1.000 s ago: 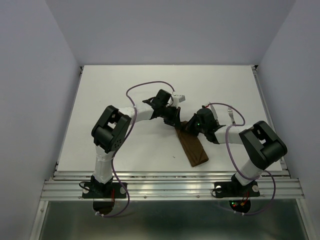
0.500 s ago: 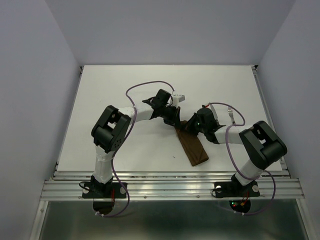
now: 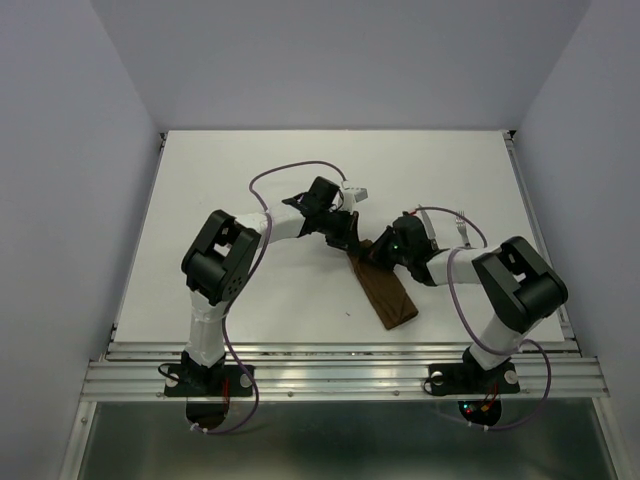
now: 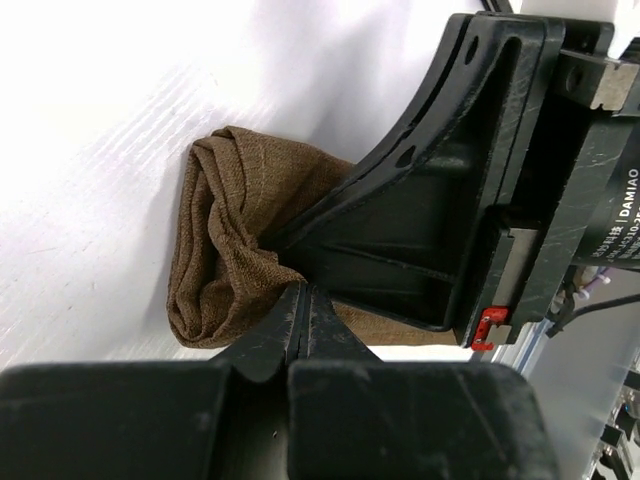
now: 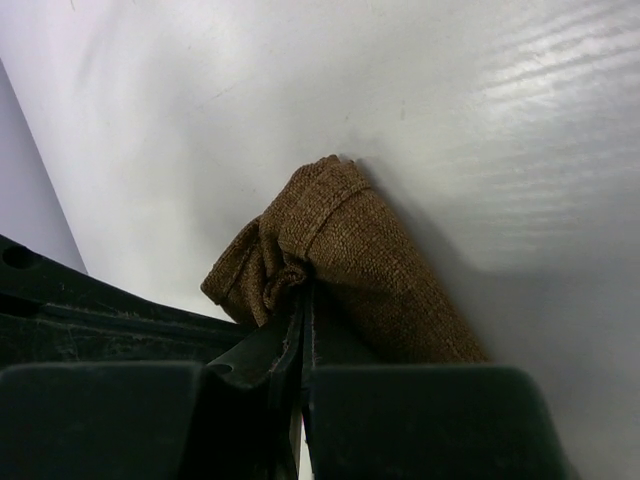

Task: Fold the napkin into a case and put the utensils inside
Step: Stuff the top corner of the smaller-rectangle-folded napkin into the folded napkin.

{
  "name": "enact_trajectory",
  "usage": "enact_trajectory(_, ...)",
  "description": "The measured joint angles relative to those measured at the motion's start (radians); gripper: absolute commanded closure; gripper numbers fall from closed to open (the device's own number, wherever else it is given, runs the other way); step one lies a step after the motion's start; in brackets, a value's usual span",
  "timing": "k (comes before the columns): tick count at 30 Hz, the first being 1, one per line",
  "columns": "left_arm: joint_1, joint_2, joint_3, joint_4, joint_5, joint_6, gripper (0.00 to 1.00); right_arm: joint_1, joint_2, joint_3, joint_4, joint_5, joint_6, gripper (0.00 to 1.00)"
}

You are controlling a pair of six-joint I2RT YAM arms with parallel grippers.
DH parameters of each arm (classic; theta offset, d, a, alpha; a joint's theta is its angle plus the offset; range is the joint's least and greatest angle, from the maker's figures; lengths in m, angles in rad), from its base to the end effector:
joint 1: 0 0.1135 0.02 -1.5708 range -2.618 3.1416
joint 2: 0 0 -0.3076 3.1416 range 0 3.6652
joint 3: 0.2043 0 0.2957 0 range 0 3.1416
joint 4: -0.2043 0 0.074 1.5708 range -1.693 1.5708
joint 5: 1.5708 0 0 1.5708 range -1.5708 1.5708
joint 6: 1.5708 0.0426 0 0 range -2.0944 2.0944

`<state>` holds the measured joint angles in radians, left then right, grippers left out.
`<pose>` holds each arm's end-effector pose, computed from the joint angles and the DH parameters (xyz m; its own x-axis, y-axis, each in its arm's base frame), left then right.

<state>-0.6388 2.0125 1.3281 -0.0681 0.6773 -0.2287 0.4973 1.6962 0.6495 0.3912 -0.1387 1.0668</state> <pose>0.3791 -0.3148 0.1817 -0.7230 0.3169 -0.6139 0.6858 0.4360 -0.5827 0.3025 0.1709 0.1272 -0.7568 0.5760 -0.3090 0.1944 0.6497 0.7349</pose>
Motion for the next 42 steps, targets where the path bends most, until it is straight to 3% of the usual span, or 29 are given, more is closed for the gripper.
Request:
enact_trajectory(12, 0.011, 0.0, 0.0, 0.019, 0.062, 0.008, 1.0, -0.002, -0.188, -0.08, -0.039, 0.055, 0.005, 0.99)
enact_trajectory(42, 0.013, 0.011, 0.0, 0.033, 0.092, 0.008, 1.0, -0.02, -0.095, -0.046, -0.04, 0.052, 0.003, 0.99)
